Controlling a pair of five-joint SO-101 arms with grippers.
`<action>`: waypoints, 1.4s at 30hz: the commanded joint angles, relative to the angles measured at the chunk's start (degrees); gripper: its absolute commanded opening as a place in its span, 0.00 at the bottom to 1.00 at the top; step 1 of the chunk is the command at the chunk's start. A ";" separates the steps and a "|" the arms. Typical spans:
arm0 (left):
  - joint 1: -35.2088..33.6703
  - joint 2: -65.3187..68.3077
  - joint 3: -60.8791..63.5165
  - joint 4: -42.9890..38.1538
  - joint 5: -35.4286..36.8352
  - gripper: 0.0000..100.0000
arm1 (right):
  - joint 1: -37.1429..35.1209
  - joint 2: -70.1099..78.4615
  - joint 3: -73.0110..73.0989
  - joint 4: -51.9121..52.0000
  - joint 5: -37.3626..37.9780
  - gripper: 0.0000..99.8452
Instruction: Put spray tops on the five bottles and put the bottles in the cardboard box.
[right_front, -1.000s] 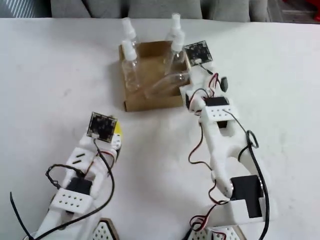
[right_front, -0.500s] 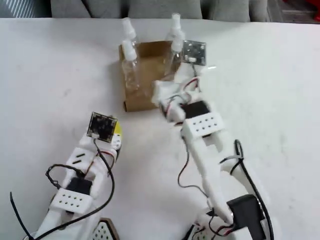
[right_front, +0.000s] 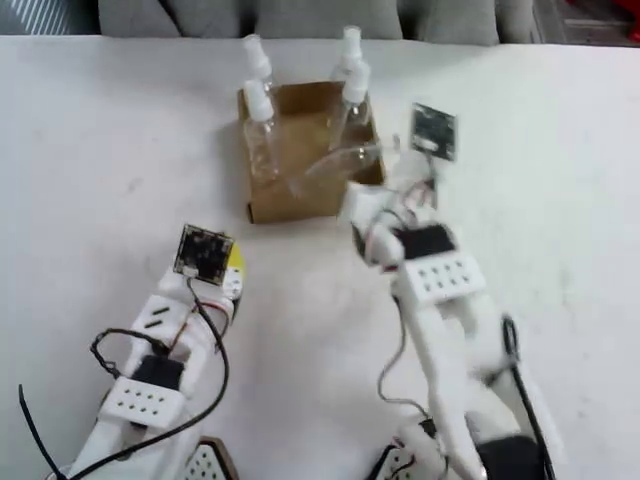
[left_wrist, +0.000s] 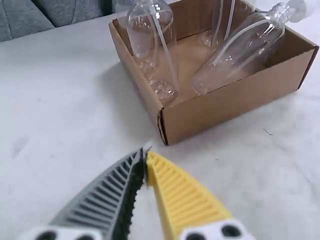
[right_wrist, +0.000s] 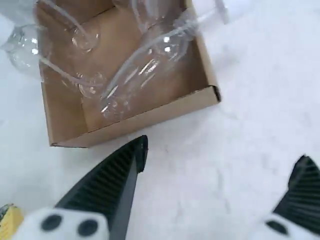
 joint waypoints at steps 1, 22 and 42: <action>-1.36 -0.13 -0.53 -1.76 -0.53 0.02 | 3.03 -12.62 6.07 -0.13 4.84 0.39; -13.23 -16.57 -14.86 29.71 0.00 0.02 | 17.36 -67.91 35.78 0.48 23.21 0.39; -13.67 -41.71 0.70 45.01 -0.44 0.02 | 17.36 -73.54 46.86 10.51 23.56 0.25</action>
